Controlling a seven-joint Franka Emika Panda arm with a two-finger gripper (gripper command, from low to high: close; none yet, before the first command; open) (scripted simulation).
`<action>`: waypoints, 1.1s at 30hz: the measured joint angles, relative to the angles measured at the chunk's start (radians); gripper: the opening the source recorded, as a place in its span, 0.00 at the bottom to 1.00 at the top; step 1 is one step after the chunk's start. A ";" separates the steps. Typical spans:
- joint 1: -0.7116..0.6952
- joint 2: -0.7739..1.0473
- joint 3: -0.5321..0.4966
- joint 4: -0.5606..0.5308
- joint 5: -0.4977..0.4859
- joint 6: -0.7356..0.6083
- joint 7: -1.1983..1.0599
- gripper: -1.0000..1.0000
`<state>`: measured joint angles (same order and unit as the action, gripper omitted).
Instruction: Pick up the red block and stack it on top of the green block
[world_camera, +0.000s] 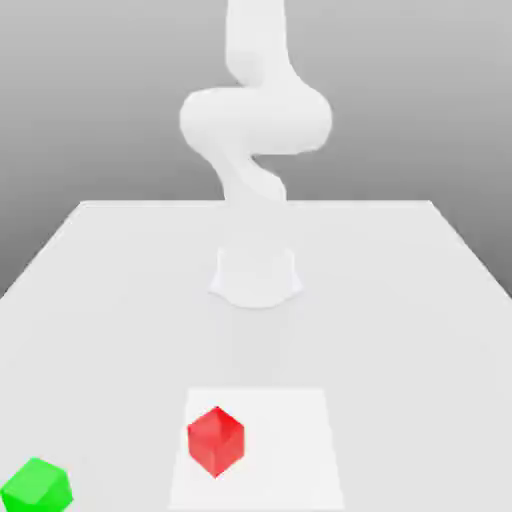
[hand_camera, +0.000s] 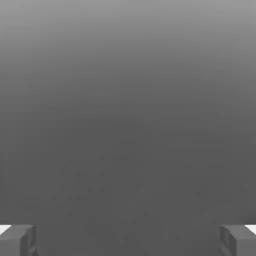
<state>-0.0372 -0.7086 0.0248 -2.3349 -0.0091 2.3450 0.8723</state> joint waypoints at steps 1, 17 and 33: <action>-0.015 0.039 0.010 -0.015 -0.005 0.019 0.032 0.50; -0.171 0.624 0.079 -0.237 -0.062 0.305 0.494 0.50; -0.156 1.008 0.037 -0.279 -0.069 0.570 0.637 0.00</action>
<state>-0.1930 0.2991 0.0614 -2.6143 -0.0779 2.9148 1.5095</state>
